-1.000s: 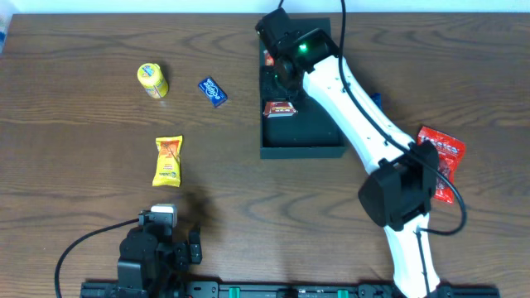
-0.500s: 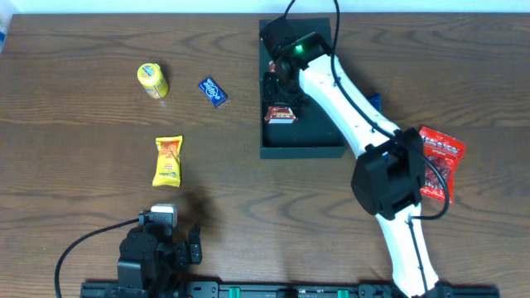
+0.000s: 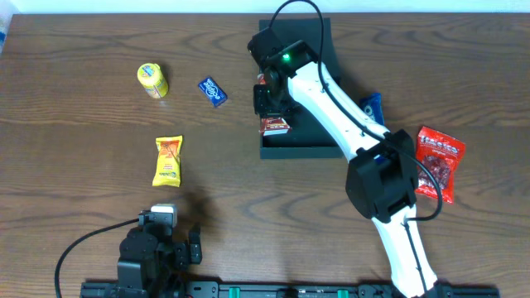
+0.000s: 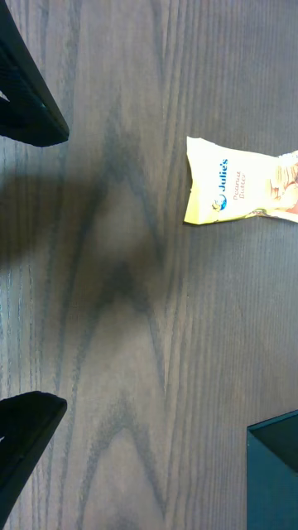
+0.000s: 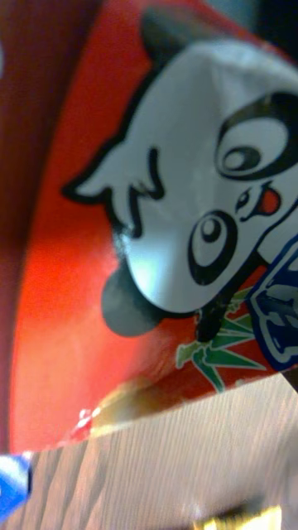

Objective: Pack container
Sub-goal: 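Carry the Hello Panda box into the green box and lower it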

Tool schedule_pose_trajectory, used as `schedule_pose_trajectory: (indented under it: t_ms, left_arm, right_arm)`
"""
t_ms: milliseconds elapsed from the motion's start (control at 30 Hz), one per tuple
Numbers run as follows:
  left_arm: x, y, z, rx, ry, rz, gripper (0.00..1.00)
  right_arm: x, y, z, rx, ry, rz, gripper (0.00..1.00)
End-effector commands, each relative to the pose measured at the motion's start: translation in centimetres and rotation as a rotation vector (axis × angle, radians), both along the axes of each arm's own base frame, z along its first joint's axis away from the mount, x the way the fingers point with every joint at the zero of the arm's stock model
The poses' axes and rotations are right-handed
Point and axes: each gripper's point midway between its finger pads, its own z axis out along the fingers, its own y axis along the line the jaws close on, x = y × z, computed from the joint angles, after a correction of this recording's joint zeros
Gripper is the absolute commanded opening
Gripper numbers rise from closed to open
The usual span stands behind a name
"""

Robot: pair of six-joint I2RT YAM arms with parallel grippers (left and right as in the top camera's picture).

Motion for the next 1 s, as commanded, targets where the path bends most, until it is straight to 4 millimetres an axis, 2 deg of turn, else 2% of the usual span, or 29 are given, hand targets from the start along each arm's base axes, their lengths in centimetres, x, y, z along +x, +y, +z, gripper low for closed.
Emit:
schedule_pose_trajectory:
  t_ms: [0,300,767,967]
  left_arm:
    - [-0.5,0.3,-1.5,0.004,0.048,0.02,0.95]
    - [-0.5,0.3,-1.5,0.004,0.048,0.02,0.96]
    - [-0.5,0.3,-1.5,0.004,0.048,0.02,0.95]
    - [-0.5,0.3,-1.5,0.004,0.048,0.02,0.95]
  right_arm:
    - [-0.6,-0.4,-1.1,-0.027,0.017,0.036,0.24]
    - [0.0,0.0,-1.5,-0.015,-0.012,0.07,0.24]
    - [-0.2,-0.3,-3.7,-0.019,-0.006,0.074,0.26]
    - [-0.2,-0.3,-3.7,-0.017,-0.003,0.063,0.39]
